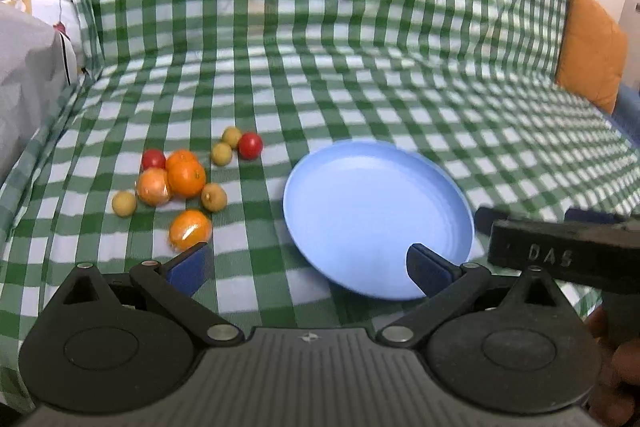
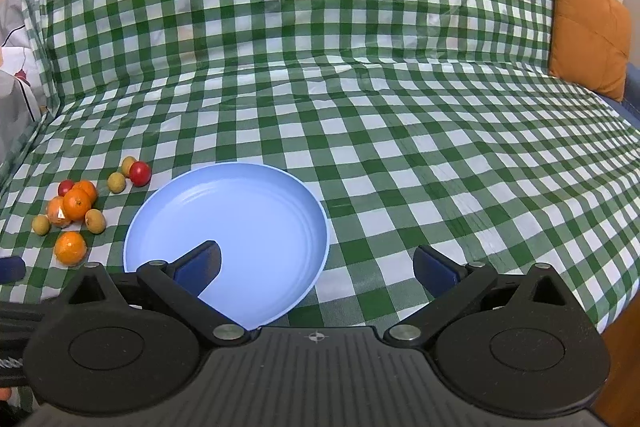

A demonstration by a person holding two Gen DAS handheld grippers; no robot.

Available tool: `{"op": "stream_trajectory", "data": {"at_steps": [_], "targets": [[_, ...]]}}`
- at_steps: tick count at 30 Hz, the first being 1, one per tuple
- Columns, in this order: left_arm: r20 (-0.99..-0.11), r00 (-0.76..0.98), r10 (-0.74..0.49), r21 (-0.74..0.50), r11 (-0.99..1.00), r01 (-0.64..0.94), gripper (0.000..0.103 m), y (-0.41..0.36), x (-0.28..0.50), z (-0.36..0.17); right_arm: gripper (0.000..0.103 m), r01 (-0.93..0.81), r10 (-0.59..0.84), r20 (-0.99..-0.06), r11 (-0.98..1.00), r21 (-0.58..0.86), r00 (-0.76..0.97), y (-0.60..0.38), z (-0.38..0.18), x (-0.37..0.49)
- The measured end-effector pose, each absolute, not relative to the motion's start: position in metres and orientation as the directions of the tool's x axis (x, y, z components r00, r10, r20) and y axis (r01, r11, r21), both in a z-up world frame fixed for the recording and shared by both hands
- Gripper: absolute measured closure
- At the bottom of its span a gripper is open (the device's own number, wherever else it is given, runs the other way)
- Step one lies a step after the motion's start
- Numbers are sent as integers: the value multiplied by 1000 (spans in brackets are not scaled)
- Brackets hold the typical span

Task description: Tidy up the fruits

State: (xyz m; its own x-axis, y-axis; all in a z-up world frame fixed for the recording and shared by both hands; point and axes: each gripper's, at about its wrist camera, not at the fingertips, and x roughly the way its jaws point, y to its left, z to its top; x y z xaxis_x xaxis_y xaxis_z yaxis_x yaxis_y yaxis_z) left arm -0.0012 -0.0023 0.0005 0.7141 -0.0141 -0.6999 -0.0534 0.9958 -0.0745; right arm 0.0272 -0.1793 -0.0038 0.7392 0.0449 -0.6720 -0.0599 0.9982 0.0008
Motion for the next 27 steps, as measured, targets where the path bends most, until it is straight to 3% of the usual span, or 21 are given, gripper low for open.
{"op": "stream_trajectory", "data": {"at_steps": [12,27], "targets": [[-674,738,-39,-86,996,-26,0,-1,-1,4,1,-58,49,-673,998,9,738,-181,-4,28],[-740,671,-41,-46,999,11,0,-3,6,-4,3,-39,20,-622,999,-17,783,-178,-3,25]]}}
